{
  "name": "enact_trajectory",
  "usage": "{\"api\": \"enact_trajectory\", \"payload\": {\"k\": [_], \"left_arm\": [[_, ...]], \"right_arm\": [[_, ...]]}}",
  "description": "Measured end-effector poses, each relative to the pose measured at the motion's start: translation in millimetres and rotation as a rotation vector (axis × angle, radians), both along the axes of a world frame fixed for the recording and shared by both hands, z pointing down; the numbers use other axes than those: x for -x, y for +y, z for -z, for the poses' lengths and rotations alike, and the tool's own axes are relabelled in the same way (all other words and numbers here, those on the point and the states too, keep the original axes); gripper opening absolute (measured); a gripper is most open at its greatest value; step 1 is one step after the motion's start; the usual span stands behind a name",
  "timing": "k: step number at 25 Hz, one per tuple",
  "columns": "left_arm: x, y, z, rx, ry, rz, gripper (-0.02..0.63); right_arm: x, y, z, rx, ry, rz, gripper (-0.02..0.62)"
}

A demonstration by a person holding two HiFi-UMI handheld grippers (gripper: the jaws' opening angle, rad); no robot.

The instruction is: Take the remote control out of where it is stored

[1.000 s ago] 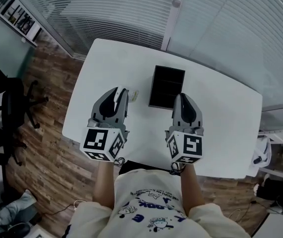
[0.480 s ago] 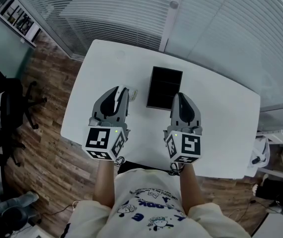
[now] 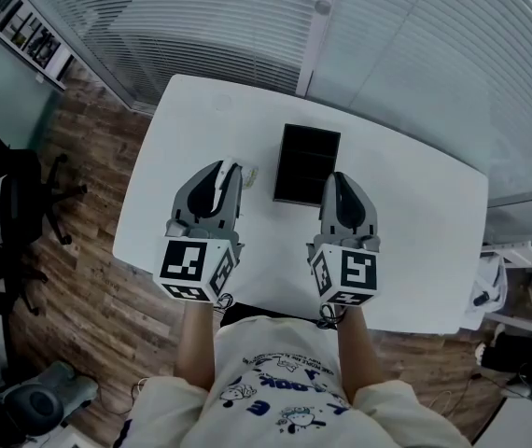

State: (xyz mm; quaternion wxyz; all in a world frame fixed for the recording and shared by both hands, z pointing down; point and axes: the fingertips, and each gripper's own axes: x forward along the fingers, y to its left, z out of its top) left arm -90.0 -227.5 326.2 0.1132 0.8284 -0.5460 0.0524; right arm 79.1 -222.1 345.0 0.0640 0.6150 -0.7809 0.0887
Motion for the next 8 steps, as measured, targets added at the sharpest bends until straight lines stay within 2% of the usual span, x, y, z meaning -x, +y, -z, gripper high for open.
{"api": "enact_trajectory", "payload": {"k": [8], "left_arm": [[-1.8, 0.3, 1.4, -0.003, -0.005, -0.008, 0.074]], "right_arm": [[2.7, -0.4, 1.4, 0.002, -0.001, -0.002, 0.034]]}}
